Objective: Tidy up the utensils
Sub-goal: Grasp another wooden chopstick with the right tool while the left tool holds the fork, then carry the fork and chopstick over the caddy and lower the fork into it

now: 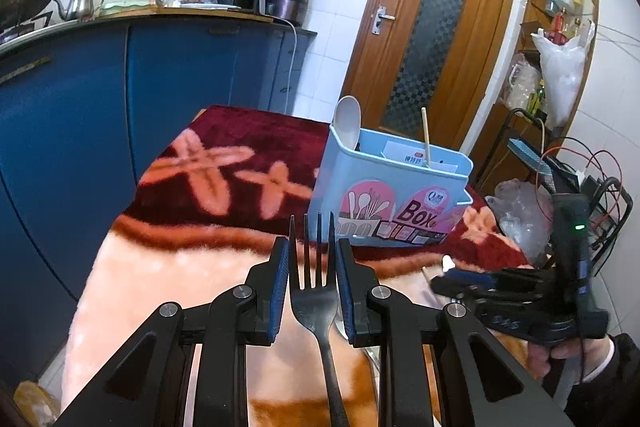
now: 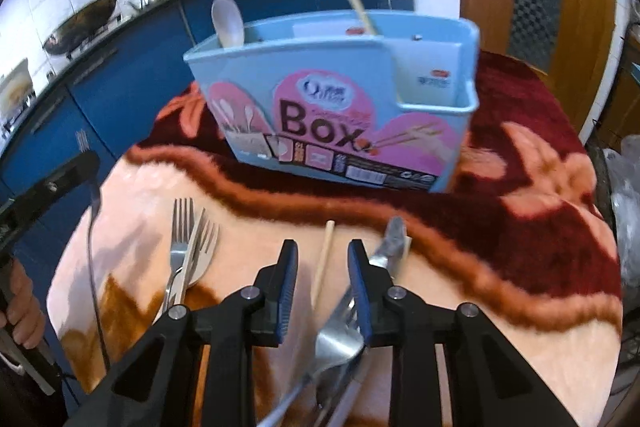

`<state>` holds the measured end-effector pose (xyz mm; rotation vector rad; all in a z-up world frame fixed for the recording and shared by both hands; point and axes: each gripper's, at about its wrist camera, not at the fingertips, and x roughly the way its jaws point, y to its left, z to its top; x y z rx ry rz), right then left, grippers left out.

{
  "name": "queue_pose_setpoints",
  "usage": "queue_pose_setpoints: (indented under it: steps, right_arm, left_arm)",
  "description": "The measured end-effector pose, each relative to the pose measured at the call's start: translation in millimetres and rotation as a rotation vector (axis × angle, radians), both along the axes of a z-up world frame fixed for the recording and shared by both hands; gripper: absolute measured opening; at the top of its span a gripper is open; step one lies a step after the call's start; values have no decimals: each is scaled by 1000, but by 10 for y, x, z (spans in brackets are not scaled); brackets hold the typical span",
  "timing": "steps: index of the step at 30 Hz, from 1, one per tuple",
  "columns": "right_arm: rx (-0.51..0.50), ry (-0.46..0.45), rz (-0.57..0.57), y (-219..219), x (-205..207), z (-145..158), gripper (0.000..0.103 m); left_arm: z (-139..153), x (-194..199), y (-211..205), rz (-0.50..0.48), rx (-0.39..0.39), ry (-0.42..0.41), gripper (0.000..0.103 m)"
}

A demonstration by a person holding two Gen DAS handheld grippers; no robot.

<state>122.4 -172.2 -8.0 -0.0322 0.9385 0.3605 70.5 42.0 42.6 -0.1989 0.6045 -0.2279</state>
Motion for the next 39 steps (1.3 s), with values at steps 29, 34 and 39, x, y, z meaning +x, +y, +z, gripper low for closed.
queue_pose_setpoints:
  steps: [29,34,39]
  right_arm:
    - [220,-547,-169,-379,-566,1181,7]
    - [229,-565,-182,-415,-562,1271,7]
    - [232,-579,-191,-485,-568,1307,7]
  left_arm:
    - [743,-171,-124,-18,10,-222,19]
    - [844,-81,-256,-34,44,-249,3]
    - [964,-19,-343,-62,46,-252,3]
